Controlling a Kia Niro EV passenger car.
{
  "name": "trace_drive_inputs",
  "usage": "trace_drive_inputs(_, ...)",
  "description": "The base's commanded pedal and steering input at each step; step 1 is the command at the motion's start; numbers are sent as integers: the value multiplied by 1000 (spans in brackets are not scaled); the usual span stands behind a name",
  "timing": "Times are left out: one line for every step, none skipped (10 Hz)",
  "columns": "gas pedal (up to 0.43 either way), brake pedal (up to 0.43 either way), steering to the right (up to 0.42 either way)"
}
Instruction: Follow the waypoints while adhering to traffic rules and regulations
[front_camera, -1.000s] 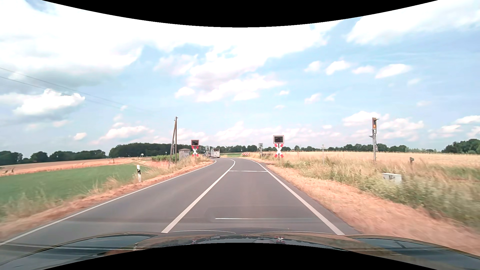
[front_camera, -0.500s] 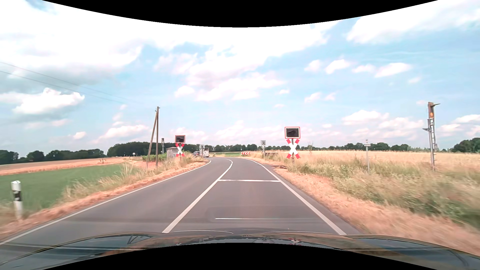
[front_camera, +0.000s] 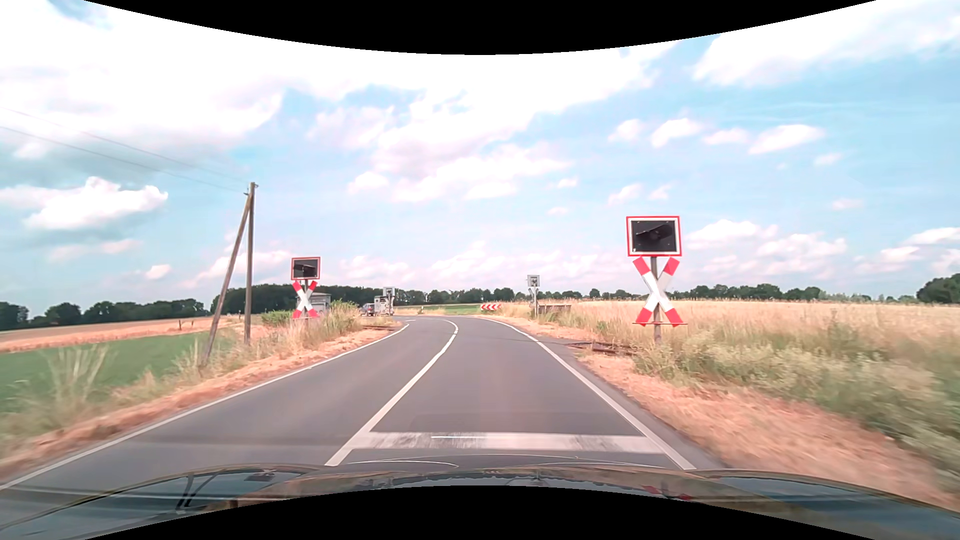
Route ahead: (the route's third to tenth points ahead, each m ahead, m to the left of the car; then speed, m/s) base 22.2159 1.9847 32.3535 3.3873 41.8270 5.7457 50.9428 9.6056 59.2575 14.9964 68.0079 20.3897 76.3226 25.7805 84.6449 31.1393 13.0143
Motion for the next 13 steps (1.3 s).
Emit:
trace_drive_inputs(157,0,-2)
trace_drive_inputs(157,0,-2)
trace_drive_inputs(157,0,-2)
trace_drive_inputs(157,0,-2)
trace_drive_inputs(157,0,-2)
trace_drive_inputs(157,0,-2)
trace_drive_inputs(157,0,-2)
trace_drive_inputs(157,0,-2)
trace_drive_inputs(157,0,-1)
trace_drive_inputs(157,0,-2)
trace_drive_inputs(157,0,-5)
trace_drive_inputs(157,0,-19)
trace_drive_inputs(157,0,-34)
